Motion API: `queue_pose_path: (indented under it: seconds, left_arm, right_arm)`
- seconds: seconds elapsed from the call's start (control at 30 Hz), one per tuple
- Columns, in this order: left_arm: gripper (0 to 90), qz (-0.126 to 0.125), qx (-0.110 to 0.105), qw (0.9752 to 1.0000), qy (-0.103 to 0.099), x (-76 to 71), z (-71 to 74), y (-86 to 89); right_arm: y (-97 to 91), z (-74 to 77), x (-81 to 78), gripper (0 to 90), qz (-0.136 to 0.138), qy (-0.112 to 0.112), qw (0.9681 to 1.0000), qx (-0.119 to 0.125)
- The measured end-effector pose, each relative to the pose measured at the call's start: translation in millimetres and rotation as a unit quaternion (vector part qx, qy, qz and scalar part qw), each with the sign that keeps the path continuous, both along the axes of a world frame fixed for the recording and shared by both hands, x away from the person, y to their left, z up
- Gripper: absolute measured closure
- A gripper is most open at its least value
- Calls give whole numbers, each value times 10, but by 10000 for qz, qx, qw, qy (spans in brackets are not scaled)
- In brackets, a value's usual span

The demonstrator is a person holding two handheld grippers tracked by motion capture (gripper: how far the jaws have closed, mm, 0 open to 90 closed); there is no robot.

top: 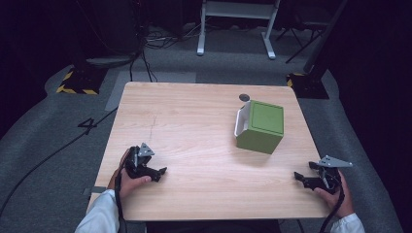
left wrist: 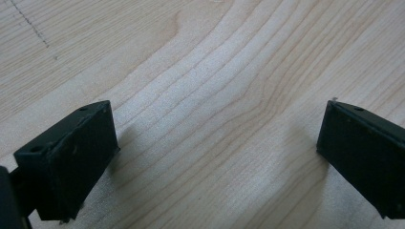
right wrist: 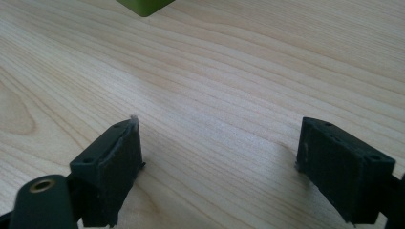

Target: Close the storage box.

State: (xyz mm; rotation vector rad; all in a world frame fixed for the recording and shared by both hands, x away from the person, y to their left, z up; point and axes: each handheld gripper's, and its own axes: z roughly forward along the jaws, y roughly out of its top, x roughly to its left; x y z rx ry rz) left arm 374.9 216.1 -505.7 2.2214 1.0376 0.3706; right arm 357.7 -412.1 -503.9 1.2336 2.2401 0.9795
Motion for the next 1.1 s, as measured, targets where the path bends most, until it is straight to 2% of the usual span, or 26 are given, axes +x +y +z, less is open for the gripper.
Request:
queue_pose_path:
  seconds: [0.23,0.37,0.47,0.7,0.77,0.8,0.83,0.9,0.93,0.97,1.03,1.1]
  left_arm:
    - [8,18,57,10000,-13,20,13,-2]
    - [141,135,-43,9999,-59,30,30,12]
    - [163,224,-119,9996,-76,53,39,26]
    - [197,30,137,9997,-180,90,79,-134]
    - [214,-18,-76,9999,-83,144,137,-206]
    - [215,-18,-76,9999,-83,144,137,-206]
    - [214,-16,-201,9998,-70,171,177,-237]
    - [214,-85,-319,9993,-198,218,264,-334]
    - [214,-258,-371,9986,-280,269,343,-461]
    - [215,-258,-371,9986,-280,269,343,-461]
    - [221,-402,-418,9976,-379,326,407,-594]
    - [227,-552,-491,9965,-385,389,459,-730]
  right_arm:
    - [0,1,6,155,-18,8,10000,11]
    - [0,1,6,155,-18,7,10000,10]
    - [0,0,6,155,-17,4,10000,7]
    - [1,1,5,155,-19,0,10000,4]
    - [1,1,4,155,-18,0,10000,3]
    - [1,1,4,155,-18,0,10000,3]
    - [1,0,4,155,-18,0,10000,4]
    - [1,0,4,155,-18,0,10000,3]
    - [1,0,4,155,-19,-2,10000,2]
    - [1,0,4,155,-19,-2,10000,2]
    - [1,0,4,155,-20,-3,10000,2]
    - [1,0,3,155,-28,-3,10000,1]
